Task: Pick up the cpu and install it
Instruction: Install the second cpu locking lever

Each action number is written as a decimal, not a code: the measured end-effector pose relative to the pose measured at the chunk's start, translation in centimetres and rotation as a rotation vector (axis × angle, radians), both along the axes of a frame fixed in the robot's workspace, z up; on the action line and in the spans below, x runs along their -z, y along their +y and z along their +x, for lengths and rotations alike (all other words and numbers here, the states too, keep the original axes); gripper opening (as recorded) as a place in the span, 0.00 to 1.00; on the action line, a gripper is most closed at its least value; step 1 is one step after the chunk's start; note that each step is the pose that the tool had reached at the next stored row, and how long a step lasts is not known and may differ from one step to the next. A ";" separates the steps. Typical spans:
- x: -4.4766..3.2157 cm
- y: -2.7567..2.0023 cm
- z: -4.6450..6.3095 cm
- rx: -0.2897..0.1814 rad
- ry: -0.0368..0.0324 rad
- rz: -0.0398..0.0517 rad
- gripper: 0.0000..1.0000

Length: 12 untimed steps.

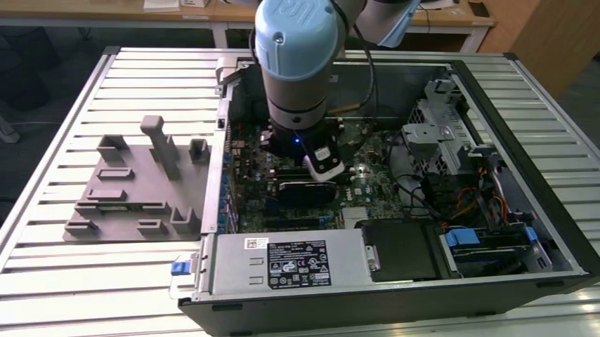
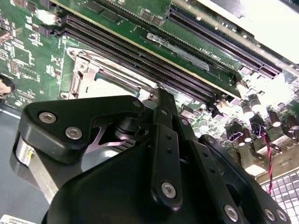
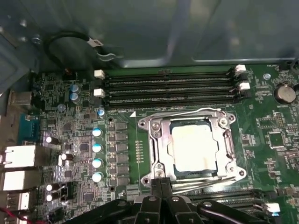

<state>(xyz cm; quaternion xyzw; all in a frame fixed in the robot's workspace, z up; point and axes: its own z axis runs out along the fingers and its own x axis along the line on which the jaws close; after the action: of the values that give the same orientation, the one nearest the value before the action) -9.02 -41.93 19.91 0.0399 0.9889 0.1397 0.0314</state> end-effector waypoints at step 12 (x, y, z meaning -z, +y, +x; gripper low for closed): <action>0.18 -0.65 -0.3 0.000 0.0001 0.0052 0.11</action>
<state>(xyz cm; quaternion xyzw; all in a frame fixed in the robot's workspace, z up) -9.36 -42.58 19.73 0.0399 0.9885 0.1423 0.0312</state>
